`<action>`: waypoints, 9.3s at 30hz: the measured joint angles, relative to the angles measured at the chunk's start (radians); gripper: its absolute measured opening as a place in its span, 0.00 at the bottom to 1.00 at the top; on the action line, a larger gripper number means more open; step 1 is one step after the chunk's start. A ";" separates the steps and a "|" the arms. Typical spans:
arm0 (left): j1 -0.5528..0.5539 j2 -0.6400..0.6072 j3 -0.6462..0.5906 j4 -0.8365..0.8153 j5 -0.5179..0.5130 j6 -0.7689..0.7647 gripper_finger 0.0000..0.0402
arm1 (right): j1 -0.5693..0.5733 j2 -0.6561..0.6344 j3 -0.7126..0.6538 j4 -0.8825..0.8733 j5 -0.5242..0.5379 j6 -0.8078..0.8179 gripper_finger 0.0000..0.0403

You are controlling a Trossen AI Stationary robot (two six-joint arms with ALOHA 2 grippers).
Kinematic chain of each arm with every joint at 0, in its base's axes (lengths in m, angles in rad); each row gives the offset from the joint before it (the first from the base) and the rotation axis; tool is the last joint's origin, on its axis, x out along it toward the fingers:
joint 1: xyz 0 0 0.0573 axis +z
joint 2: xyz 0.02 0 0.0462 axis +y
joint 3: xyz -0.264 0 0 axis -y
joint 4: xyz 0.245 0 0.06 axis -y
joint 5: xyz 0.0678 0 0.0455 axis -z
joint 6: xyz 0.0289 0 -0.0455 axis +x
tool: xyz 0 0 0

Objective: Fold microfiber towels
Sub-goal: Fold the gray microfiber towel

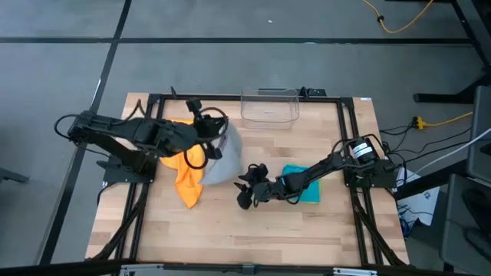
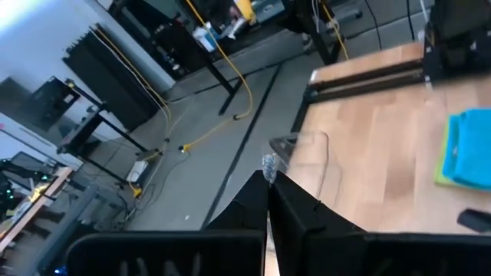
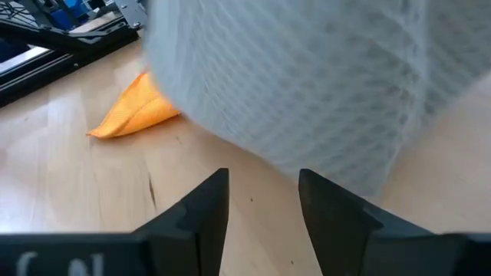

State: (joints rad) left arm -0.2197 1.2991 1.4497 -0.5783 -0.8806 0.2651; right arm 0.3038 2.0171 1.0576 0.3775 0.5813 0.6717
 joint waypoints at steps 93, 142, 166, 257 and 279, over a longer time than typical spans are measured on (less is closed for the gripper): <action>-0.031 0.107 -0.477 0.845 0.241 0.198 0.00 | -0.009 -0.225 0.001 -0.311 0.054 0.085 0.40; 0.035 0.096 -0.257 0.654 -0.399 0.461 0.00 | -0.039 0.263 0.464 -0.182 0.039 -0.396 0.40; 0.064 0.113 -0.259 -0.258 -0.098 -0.538 0.00 | 0.071 0.230 0.618 -1.787 0.143 0.530 0.40; 0.080 0.142 -0.322 -0.352 0.187 -0.622 0.00 | -0.070 0.216 0.587 -1.267 -0.171 0.283 0.03; 0.007 0.140 0.126 -0.706 -0.146 -0.604 0.00 | 0.023 0.052 0.949 -1.949 0.266 -0.181 0.00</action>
State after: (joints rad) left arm -0.2126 1.4387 1.5759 -1.2847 -1.0271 -0.3387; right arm 0.3267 2.0692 2.0062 -1.5713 0.8477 0.4905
